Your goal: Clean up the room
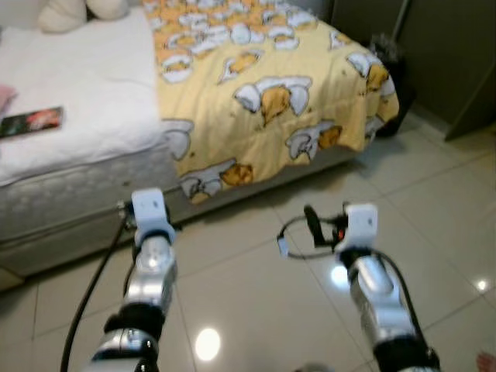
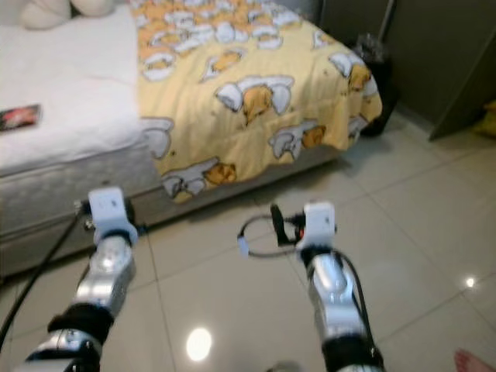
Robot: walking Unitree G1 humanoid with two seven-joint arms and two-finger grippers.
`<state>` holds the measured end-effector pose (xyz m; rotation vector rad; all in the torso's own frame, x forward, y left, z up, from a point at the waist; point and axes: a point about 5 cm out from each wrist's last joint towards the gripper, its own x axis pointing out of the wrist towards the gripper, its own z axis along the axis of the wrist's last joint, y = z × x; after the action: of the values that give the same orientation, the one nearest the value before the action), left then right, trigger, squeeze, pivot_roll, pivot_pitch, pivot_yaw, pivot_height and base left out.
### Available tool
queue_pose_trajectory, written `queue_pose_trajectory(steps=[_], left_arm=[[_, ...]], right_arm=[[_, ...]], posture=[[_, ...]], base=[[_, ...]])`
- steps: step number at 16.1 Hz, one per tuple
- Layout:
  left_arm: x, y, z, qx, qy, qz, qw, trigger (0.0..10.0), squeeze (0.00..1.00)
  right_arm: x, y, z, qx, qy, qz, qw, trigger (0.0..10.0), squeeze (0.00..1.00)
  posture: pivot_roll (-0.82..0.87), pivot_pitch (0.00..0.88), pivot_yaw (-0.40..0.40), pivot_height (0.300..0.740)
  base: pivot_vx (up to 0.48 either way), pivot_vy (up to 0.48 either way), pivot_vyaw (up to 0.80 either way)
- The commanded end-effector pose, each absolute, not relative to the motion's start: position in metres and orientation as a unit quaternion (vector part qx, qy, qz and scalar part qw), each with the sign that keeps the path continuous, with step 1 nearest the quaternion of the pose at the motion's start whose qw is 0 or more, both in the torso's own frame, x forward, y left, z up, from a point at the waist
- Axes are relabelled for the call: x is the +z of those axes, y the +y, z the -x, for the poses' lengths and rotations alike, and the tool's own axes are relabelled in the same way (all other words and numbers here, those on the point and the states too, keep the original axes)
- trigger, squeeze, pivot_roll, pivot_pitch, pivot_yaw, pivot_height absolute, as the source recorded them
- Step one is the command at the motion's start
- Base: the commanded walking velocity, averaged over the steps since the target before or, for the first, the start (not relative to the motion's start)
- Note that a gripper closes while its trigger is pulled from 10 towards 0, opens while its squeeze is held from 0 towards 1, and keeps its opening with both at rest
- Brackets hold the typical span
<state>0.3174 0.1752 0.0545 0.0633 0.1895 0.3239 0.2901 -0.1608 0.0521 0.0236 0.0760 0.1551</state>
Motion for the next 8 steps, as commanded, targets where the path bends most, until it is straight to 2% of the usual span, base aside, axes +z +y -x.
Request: queue_pose_trajectory(steps=[1,5,8], left_arm=[[0.06,0.16,-0.32,0.136,0.078,-0.034,0.987,10.0,0.0],[0.06,0.162,-0.32,0.128,0.076,-0.033,0.988,10.0,0.0],[0.069,0.168,-0.316,0.142,0.039,-0.021,0.989,10.0,0.0]], right_arm=[[0.05,-0.168,-0.29,0.064,0.044,-0.011,0.997,10.0,0.0],[0.05,-0.169,-0.291,0.063,0.042,-0.011,0.997,10.0,0.0],[0.063,-0.168,-0.291,0.063,-0.007,0.009,0.998,10.0,0.0]], posture=[[-0.14,0.0,0.071,0.74],[-0.14,0.0,0.063,0.74],[-0.14,0.0,0.059,0.74]], base=[[0.0,0.0,0.0],[0.0,0.0,0.0],[0.48,0.0,0.0]])
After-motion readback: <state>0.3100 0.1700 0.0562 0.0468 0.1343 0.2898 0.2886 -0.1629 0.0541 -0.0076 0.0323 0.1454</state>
